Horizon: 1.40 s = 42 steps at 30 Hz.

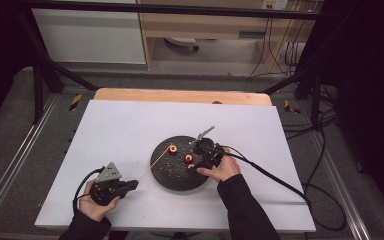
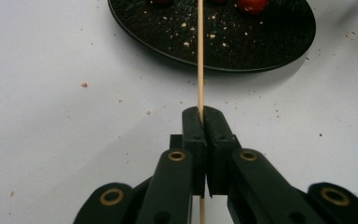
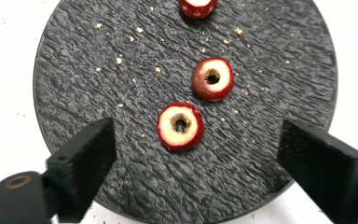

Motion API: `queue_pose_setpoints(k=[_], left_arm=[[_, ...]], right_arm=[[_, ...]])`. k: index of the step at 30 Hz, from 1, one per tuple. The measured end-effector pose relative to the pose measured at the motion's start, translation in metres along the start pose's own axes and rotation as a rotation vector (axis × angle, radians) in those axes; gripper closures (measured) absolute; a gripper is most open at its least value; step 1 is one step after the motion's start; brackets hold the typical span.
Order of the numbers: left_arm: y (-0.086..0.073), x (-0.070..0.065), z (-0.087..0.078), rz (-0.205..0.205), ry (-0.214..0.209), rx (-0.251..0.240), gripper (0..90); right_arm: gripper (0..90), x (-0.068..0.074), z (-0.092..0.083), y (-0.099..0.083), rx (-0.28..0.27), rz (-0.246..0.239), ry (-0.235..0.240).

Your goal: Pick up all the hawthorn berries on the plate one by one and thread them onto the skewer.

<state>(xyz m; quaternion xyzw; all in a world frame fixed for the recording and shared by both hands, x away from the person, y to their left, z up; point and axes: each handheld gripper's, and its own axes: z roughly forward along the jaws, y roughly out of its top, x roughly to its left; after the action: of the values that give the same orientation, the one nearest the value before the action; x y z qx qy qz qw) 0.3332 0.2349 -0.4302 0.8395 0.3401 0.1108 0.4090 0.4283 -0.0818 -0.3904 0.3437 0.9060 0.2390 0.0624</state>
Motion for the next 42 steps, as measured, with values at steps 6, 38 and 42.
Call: queue_pose_setpoints(k=[6,38,42], left_arm=[[0.000,0.000,0.000,0.001,-0.001,0.000,87.9],[0.002,-0.002,0.001,0.015,-0.001,0.004,87.9],[0.002,-0.002,0.001,0.016,-0.001,0.004,87.9]], right_arm=[[24.8,0.000,0.010,0.009,0.056,0.023,0.009],[59.7,-0.007,0.029,0.015,0.143,0.186,0.100],[59.9,-0.009,0.029,0.015,0.154,0.193,0.103]])
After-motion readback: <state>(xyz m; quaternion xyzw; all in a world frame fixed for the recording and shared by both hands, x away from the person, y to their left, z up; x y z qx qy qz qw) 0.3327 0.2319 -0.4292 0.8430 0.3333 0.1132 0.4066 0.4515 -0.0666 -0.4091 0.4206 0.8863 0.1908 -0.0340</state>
